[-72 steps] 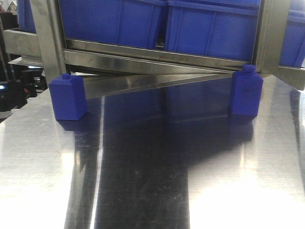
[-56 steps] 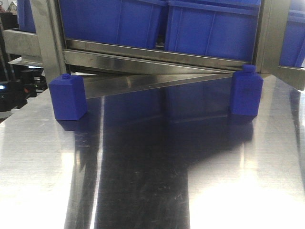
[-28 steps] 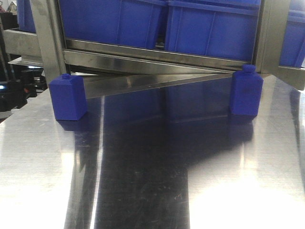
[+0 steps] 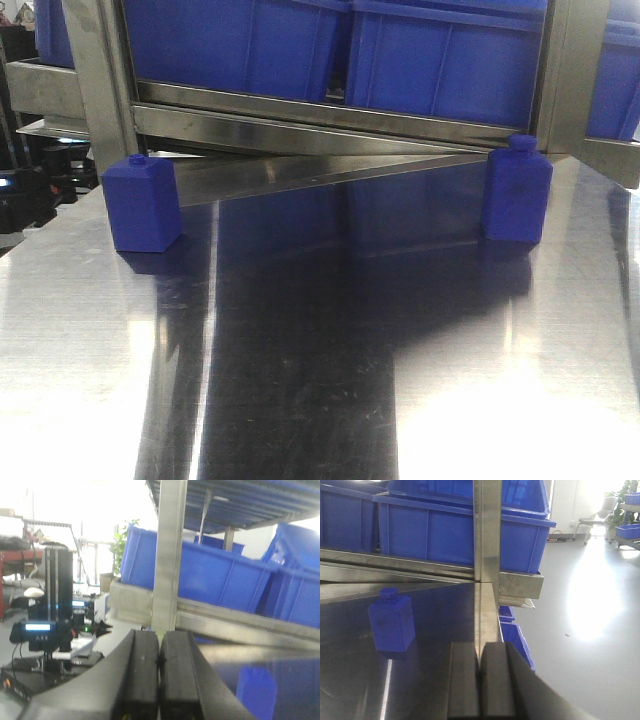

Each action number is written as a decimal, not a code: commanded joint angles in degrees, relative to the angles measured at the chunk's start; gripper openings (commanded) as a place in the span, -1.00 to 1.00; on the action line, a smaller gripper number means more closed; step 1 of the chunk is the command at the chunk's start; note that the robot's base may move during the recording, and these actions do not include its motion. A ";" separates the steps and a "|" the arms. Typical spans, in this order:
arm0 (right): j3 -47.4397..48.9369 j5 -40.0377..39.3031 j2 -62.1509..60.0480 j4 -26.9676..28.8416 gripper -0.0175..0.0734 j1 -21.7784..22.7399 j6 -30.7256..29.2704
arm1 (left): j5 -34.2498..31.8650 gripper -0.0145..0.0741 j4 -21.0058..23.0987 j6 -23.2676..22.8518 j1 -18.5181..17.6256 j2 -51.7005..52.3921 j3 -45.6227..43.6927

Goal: Pick and sort blue part to right shelf
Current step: 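Move the left gripper above the blue part nearest the left gripper, then lower the left gripper, close on the blue part, and lift it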

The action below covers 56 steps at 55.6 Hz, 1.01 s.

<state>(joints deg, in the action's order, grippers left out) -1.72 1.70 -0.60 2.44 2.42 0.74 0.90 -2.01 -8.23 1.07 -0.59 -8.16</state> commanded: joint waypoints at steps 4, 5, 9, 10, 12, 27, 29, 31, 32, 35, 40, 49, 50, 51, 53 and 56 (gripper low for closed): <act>0.49 -4.93 -0.97 0.04 -0.50 0.26 0.08 | 7.22 -0.39 0.05 -0.03 -0.32 -7.00 -15.08; 0.49 -4.93 -0.97 0.04 -0.50 0.26 0.08 | 9.03 -0.38 0.26 -0.03 -0.32 -8.24 -16.23; 0.49 -4.93 -0.97 0.04 -0.50 0.26 0.08 | 14.70 -0.38 1.13 -0.03 -0.68 -13.15 -21.82; 0.49 -4.93 -0.97 0.04 -0.50 0.26 0.08 | 15.98 -0.37 1.29 0.07 -0.82 -14.60 -23.10; 0.49 -4.93 -0.97 0.04 -0.50 0.26 0.08 | 18.25 -0.33 1.27 0.71 -1.27 -17.03 -25.05; 0.49 -4.93 -0.97 0.04 -0.50 0.26 0.08 | 27.12 0.29 3.77 8.23 -9.95 -36.87 -34.12; 0.49 -4.93 -0.97 0.04 -0.50 0.26 0.08 | 27.12 0.36 4.82 8.23 -11.29 -39.77 -35.25; 0.49 -4.93 -0.97 0.04 -0.50 0.26 0.08 | 27.12 0.43 5.74 8.23 -12.89 -42.61 -36.53; 0.49 -4.93 -0.97 0.04 -0.50 0.26 0.08 | 27.12 0.45 6.24 8.23 -13.43 -43.59 -37.00; 0.49 -4.93 -0.97 0.04 -0.50 0.26 0.08 | 27.25 0.52 7.47 8.23 -15.17 -46.98 -38.92; 0.49 -4.93 -0.97 0.04 -0.50 0.26 0.08 | 28.06 0.58 9.79 8.23 -17.86 -53.51 -43.33; 0.49 -4.93 -0.97 0.04 -0.50 0.26 0.08 | 33.30 0.63 11.10 8.23 -19.91 -65.21 -55.16; 0.49 -4.93 -0.97 0.04 -0.50 0.26 0.08 | 34.15 0.63 11.32 8.23 -19.91 -66.82 -56.37; 0.49 -4.93 -0.97 0.04 -0.50 0.26 0.08 | 35.43 0.63 11.55 8.23 -19.91 -67.91 -58.19; 0.49 -4.93 -0.97 0.04 -0.50 0.26 0.08 | 37.72 0.63 11.58 7.88 -19.91 -70.62 -61.23; 0.49 -4.93 -0.97 0.04 -0.50 0.26 0.08 | 41.08 0.63 11.58 7.42 -19.91 -74.82 -65.51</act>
<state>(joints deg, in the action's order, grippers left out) -1.72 1.70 -0.60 2.44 2.42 0.74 40.69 8.57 0.00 -18.39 -71.09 -66.44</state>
